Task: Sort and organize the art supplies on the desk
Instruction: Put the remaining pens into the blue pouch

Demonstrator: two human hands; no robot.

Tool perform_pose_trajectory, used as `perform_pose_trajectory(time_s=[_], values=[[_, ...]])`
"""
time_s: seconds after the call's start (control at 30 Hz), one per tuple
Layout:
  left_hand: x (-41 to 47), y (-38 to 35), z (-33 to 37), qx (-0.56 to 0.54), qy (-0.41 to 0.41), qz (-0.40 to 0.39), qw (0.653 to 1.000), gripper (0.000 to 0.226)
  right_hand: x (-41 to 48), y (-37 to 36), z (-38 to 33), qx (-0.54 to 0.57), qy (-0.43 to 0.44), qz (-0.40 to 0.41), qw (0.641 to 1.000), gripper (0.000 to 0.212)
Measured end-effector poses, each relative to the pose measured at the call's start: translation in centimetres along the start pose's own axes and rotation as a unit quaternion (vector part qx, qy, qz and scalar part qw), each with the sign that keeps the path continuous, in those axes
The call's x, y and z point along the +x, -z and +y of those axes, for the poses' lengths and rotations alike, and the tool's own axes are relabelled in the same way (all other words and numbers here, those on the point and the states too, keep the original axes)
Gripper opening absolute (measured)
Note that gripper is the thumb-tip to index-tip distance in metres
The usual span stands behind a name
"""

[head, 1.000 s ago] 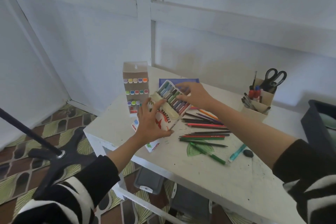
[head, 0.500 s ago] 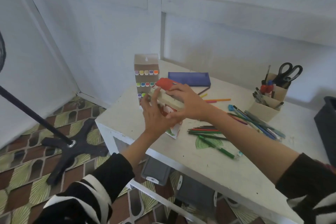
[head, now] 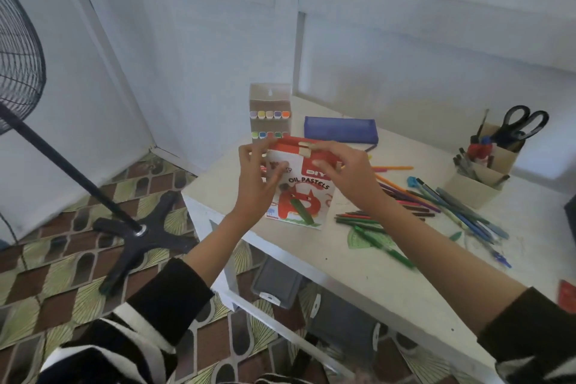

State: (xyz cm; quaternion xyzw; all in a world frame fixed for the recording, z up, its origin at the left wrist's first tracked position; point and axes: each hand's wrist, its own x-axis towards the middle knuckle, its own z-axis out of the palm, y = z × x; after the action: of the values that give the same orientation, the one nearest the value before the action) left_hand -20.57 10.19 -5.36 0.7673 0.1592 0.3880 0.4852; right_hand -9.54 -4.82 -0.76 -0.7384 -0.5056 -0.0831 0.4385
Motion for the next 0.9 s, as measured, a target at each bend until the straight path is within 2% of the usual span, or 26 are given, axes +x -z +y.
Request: perform_pose_trajectory(time_s=[0.17,0.33,0.47,0.57,0.67,0.77,0.83,0.9], values=[[-0.4,0.4,-0.4,0.015,-0.005,-0.022,1.000,0.023,-0.6,-0.8,1.4,-0.096,0.018,0.067,0.993,0.026],[-0.5,0.8,-0.6,-0.003,-0.001,-0.026,1.000,0.013,-1.4,-1.2,1.2,0.019,-0.016,0.041,0.999,0.022],[-1.0,0.8,-0.7,-0.006,-0.050,-0.002,0.999,0.033,-1.9,-1.3,0.8,0.059,-0.062,0.077,0.993,0.015],[-1.2,0.6,-0.5,0.003,-0.082,0.021,0.996,0.043,-2.1,-1.9,0.4,0.085,-0.073,0.092,0.989,0.029],[-1.1,0.6,0.5,-0.017,-0.051,0.013,0.998,0.048,-2.2,-2.0,0.1,0.113,-0.094,0.106,0.983,0.035],[-0.9,0.7,0.3,-0.031,0.018,-0.040,0.999,0.045,-2.3,-1.8,-0.6,0.200,-0.166,0.121,0.958,0.038],[-1.2,0.7,-0.7,-0.039,0.101,-0.124,0.986,0.034,-2.5,-1.7,-0.9,0.231,-0.224,0.135,0.937,0.033],[-2.2,0.5,-2.1,-0.039,0.140,-0.204,0.968,0.030,-3.1,-1.6,-0.7,0.228,-0.251,0.157,0.928,0.028]])
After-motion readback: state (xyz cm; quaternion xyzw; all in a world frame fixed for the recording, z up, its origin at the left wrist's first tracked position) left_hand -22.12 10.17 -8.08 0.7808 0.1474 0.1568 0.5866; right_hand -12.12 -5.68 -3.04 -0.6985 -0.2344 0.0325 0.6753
